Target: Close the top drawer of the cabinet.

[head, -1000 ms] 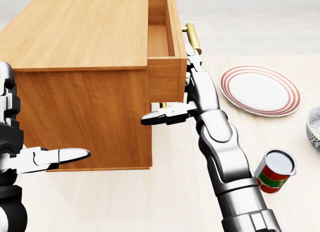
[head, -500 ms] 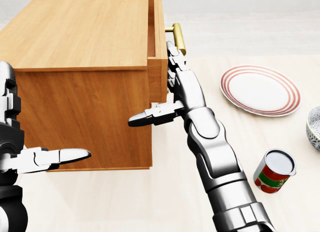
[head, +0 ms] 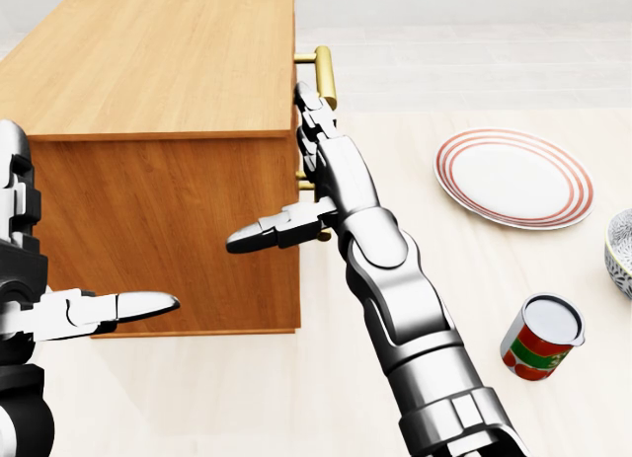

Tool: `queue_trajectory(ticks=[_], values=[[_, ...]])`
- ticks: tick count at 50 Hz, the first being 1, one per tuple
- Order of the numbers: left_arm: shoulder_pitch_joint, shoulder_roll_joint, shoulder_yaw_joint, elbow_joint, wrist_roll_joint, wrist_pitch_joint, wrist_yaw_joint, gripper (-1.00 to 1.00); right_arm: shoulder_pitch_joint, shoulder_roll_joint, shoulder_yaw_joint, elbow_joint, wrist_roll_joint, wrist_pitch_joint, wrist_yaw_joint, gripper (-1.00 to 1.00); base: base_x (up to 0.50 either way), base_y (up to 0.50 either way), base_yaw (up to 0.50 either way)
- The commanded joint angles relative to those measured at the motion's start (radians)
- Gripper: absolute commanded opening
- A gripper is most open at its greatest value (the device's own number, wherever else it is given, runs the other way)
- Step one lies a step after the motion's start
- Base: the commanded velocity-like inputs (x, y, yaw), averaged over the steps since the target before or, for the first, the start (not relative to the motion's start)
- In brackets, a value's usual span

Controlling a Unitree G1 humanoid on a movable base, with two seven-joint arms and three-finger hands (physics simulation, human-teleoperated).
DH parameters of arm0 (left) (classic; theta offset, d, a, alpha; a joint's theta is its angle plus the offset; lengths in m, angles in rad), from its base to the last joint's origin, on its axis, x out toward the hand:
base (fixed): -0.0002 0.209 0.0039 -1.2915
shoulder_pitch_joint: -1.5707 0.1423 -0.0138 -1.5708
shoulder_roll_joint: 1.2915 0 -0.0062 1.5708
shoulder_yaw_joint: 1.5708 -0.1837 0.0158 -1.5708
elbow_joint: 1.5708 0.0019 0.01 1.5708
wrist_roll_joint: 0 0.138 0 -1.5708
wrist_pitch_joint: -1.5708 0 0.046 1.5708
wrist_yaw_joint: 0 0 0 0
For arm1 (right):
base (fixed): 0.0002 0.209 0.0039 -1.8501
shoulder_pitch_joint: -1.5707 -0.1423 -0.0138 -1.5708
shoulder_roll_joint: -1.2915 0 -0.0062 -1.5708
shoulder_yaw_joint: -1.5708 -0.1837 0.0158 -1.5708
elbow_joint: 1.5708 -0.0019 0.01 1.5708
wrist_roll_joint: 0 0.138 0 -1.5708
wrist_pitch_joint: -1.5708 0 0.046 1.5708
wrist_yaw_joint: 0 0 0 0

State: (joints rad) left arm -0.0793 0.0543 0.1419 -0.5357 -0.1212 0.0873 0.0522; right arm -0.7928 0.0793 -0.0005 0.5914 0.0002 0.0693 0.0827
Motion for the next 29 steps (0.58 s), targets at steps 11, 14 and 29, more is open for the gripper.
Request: queue_trajectory(ticks=[11, 14, 29], values=[[0.0, 0.0, -0.002, 0.009, -0.001, 0.0, -0.002, 1.0, -0.021, 0.066, 0.042, 0.185, 0.035, -0.026, 0.062, 1.0, 0.0, 0.0, 0.0], [0.0, -0.001, -0.004, 0.0, -0.001, 0.0, 0.0, 1.0, -0.023, 0.066, 0.041, 0.189, 0.036, -0.028, 0.063, 1.0, 0.0, 0.0, 0.01], [-0.012, -0.001, -0.014, 0.034, 0.015, 0.0, 0.006, 1.0, -0.029, 0.062, 0.037, 0.198, 0.035, -0.032, 0.068, 1.0, 0.0, 0.0, 0.0]])
